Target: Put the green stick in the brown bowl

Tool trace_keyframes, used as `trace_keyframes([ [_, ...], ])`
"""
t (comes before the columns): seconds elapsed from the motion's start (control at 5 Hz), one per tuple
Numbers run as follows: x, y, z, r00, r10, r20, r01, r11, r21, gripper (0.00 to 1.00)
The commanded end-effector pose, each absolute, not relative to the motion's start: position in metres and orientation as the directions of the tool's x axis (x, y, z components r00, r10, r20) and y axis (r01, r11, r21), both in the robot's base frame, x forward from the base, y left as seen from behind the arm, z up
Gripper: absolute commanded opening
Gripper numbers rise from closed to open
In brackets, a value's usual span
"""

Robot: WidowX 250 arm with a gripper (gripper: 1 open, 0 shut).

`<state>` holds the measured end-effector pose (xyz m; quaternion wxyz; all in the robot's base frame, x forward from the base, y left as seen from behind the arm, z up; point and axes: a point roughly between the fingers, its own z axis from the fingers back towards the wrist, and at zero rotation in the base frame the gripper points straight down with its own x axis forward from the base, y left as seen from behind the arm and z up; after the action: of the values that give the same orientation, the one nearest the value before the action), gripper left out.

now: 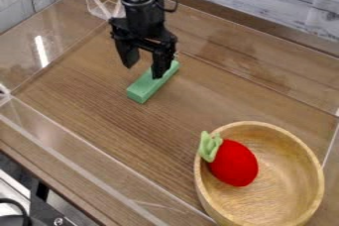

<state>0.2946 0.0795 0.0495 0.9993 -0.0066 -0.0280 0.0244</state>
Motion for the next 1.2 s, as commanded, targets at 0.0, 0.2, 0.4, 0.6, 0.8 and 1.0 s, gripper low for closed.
trace_keyframes([
  [0.0,0.307,0.077,0.054,0.988,0.123,0.094,-0.123,0.992,-0.010,1.00],
  [0.2,0.315,0.072,0.052,0.979,0.179,0.101,-0.179,0.984,-0.009,1.00],
  [0.4,0.309,0.070,0.051,0.980,0.163,0.114,-0.163,0.987,-0.009,1.00],
  [0.6,0.304,0.073,0.052,0.979,0.158,0.126,-0.158,0.987,-0.010,1.00],
  [0.8,0.302,0.076,0.053,0.979,0.154,0.137,-0.154,0.988,-0.012,1.00],
  [1.0,0.308,0.080,0.055,0.978,0.148,0.148,-0.148,0.989,-0.015,1.00],
])
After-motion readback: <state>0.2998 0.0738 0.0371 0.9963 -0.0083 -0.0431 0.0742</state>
